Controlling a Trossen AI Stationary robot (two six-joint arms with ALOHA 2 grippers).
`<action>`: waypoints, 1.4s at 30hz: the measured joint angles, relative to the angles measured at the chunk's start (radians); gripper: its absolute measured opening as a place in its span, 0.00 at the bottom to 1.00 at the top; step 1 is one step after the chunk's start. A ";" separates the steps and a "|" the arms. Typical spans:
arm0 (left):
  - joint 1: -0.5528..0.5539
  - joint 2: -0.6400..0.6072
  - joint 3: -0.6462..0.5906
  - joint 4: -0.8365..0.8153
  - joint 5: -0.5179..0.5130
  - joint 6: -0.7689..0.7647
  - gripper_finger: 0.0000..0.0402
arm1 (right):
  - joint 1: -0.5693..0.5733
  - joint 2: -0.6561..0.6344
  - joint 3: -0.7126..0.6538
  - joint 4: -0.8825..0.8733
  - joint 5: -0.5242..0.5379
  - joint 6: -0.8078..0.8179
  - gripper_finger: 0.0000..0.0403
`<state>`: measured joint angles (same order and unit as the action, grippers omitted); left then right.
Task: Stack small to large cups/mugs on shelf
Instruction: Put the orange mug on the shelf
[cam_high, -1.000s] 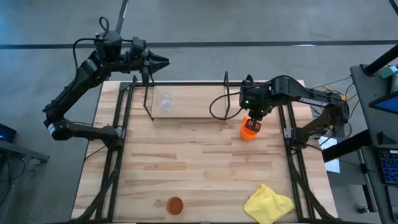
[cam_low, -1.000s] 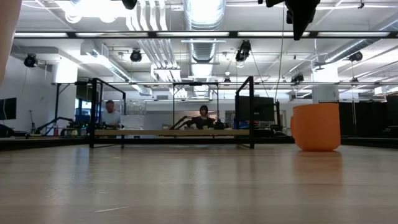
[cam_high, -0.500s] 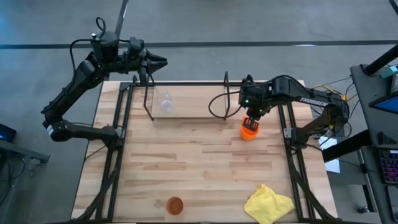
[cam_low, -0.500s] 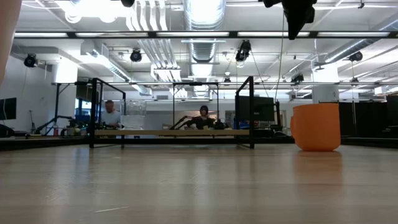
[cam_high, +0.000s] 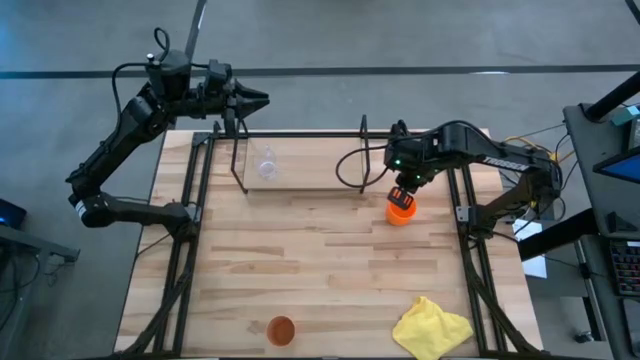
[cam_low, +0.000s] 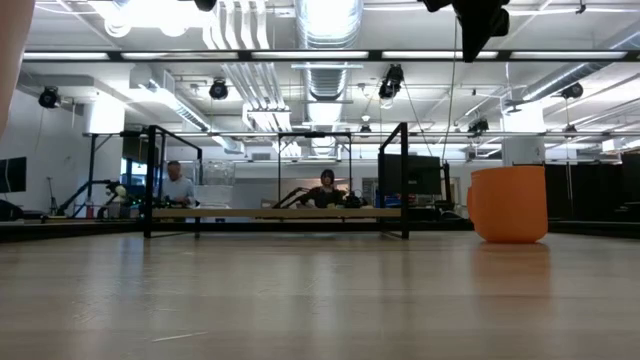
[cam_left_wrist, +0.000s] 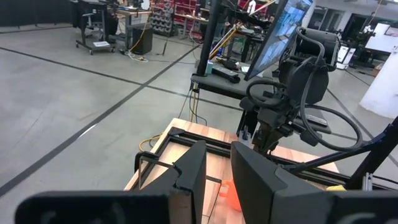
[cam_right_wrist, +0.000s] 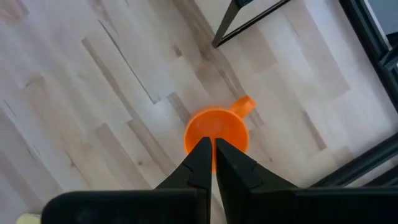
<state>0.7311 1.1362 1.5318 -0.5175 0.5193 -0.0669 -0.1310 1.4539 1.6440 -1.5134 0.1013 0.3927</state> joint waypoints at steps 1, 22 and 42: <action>0.000 0.000 0.000 0.000 0.000 0.000 0.15 | 0.000 -0.002 0.000 -0.002 0.000 0.000 0.03; 0.000 0.000 0.000 0.000 0.000 0.000 0.15 | 0.002 -0.019 0.000 0.002 -0.048 -0.120 0.38; -0.001 0.002 -0.001 0.001 0.000 0.001 0.15 | 0.002 -0.018 -0.001 0.095 -0.048 -0.112 0.39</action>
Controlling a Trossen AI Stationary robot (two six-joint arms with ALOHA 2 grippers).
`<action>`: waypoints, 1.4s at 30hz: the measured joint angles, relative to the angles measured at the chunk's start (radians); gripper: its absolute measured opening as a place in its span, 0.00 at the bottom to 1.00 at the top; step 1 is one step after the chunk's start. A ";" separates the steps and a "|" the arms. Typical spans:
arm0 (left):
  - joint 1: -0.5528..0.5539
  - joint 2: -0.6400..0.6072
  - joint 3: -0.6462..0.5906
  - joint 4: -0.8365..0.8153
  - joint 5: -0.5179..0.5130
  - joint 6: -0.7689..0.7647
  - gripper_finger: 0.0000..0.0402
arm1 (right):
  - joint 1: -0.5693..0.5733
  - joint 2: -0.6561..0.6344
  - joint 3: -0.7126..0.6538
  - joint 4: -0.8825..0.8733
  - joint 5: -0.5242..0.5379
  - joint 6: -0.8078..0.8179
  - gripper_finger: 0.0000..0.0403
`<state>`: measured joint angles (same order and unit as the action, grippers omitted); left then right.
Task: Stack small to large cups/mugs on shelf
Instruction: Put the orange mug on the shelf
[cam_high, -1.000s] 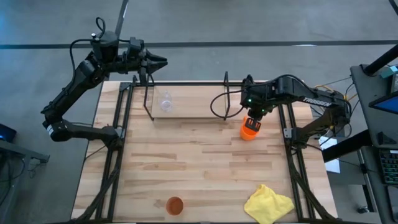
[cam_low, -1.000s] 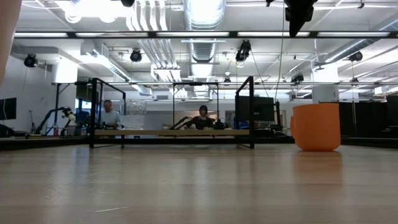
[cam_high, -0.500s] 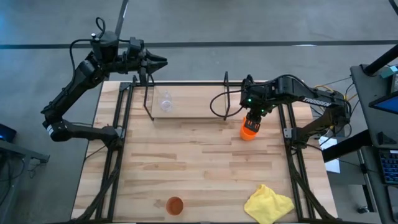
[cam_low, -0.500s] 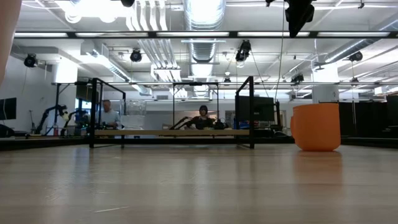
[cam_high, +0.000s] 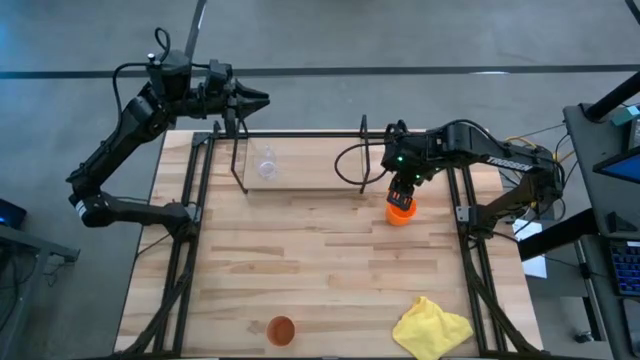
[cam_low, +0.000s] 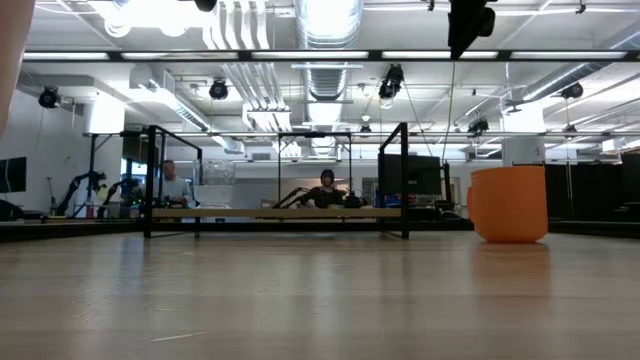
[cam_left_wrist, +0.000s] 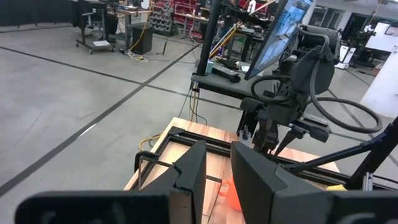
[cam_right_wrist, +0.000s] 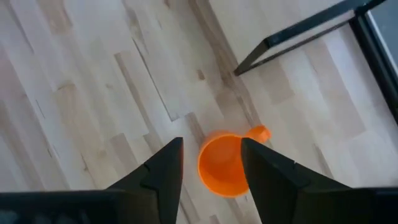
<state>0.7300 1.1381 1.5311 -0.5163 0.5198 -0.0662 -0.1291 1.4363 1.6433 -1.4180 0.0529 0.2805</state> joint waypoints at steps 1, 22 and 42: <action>0.000 -0.001 0.000 0.000 0.000 0.000 0.15 | 0.000 0.000 -0.001 -0.008 -0.003 0.010 0.38; 0.001 -0.015 0.000 -0.001 0.000 -0.005 0.15 | 0.005 0.000 -0.005 -0.021 -0.164 0.132 0.38; 0.001 -0.023 0.000 -0.017 0.079 -0.006 0.15 | -0.002 -0.025 -0.338 -0.138 -0.112 0.210 0.37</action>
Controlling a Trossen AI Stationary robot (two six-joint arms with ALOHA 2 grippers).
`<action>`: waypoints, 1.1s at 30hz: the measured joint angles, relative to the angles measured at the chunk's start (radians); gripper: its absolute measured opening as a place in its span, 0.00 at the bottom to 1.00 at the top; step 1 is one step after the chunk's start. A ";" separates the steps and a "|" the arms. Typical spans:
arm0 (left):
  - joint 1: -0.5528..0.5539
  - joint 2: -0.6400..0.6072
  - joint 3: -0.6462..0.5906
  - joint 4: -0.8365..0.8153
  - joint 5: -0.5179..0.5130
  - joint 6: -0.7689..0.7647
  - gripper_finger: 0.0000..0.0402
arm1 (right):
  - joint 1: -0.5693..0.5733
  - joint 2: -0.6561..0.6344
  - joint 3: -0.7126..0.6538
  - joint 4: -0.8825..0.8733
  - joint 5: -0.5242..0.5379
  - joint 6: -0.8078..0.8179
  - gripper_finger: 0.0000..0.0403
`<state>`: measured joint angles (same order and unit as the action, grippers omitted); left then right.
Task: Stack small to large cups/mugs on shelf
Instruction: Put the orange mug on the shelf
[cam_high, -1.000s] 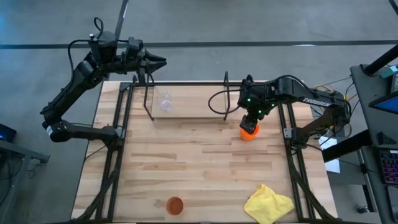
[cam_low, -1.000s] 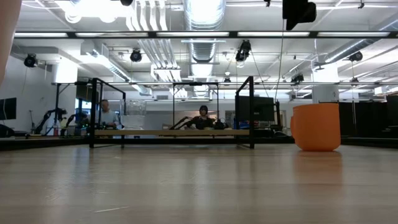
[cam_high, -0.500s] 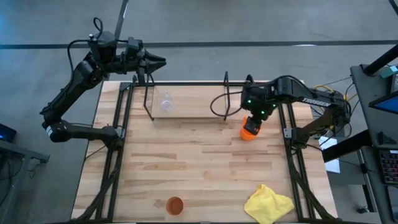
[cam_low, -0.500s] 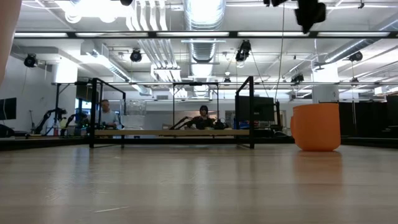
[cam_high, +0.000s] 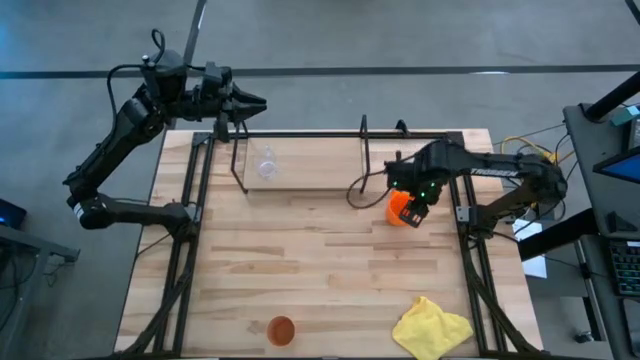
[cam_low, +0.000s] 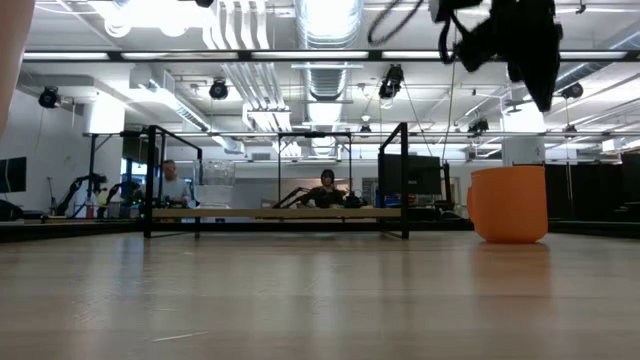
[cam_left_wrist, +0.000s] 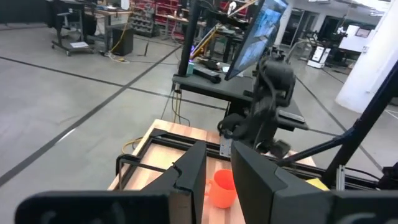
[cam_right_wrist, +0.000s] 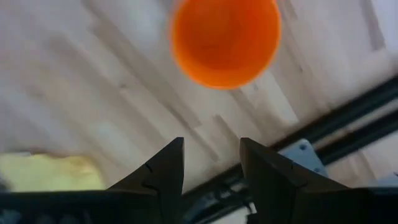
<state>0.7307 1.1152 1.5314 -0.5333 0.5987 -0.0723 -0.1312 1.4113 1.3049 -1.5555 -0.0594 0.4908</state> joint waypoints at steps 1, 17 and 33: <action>0.000 0.000 0.000 0.000 0.000 0.000 0.15 | 0.000 0.001 -0.029 0.010 0.017 0.009 0.37; 0.000 0.001 0.000 0.001 -0.003 -0.001 0.15 | -0.077 0.000 -0.247 0.244 0.105 0.201 0.37; 0.000 0.001 0.000 0.001 -0.004 -0.001 0.15 | -0.154 0.000 -0.306 0.367 0.057 0.340 0.37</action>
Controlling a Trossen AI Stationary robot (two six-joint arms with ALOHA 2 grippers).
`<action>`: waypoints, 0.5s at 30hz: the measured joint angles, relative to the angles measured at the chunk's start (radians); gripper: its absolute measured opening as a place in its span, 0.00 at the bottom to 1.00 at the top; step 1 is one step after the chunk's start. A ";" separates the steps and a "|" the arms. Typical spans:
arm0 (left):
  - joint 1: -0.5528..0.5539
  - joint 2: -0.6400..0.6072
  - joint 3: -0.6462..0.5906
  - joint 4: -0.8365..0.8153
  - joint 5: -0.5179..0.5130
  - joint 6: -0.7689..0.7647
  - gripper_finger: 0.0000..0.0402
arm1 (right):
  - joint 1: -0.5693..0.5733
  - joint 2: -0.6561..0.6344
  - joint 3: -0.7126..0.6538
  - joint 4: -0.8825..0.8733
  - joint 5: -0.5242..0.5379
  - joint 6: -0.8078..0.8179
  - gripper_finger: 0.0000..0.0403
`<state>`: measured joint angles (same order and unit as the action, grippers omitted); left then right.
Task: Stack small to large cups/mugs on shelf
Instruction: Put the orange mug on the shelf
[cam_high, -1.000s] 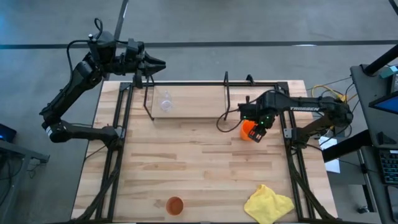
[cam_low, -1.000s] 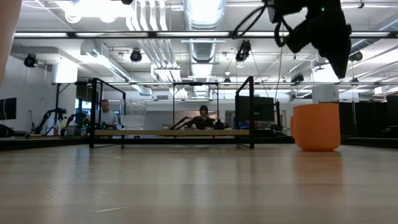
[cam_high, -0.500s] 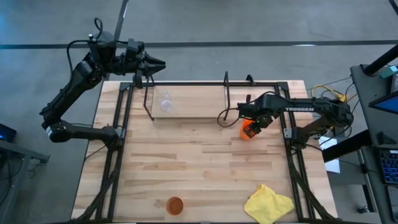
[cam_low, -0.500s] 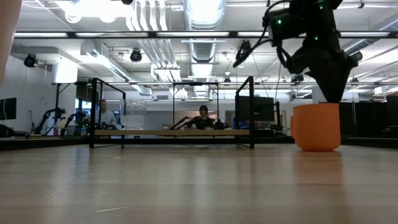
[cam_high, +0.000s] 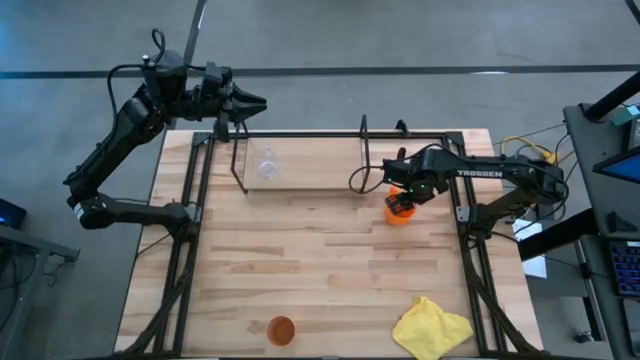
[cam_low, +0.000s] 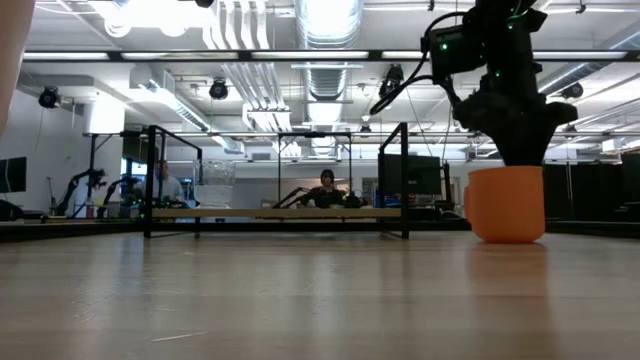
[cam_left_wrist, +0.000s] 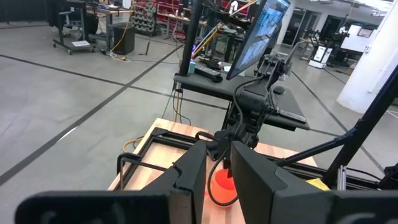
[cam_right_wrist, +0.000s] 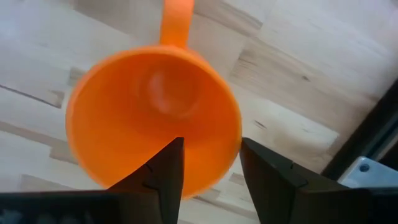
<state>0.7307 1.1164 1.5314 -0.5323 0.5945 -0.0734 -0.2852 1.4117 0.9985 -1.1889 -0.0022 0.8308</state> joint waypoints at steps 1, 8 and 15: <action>0.000 0.000 0.000 0.000 0.000 0.000 0.15 | 0.000 0.000 0.000 0.003 -0.001 0.002 0.37; 0.000 0.000 0.000 0.000 0.000 0.000 0.15 | 0.000 0.006 -0.012 -0.005 0.003 0.027 0.28; 0.000 0.000 0.000 0.000 0.000 0.001 0.15 | 0.000 0.006 -0.038 0.004 0.003 0.026 0.15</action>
<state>0.7307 1.1164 1.5314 -0.5323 0.5945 -0.0727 -0.2850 1.4174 0.9605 -1.1852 0.0010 0.8566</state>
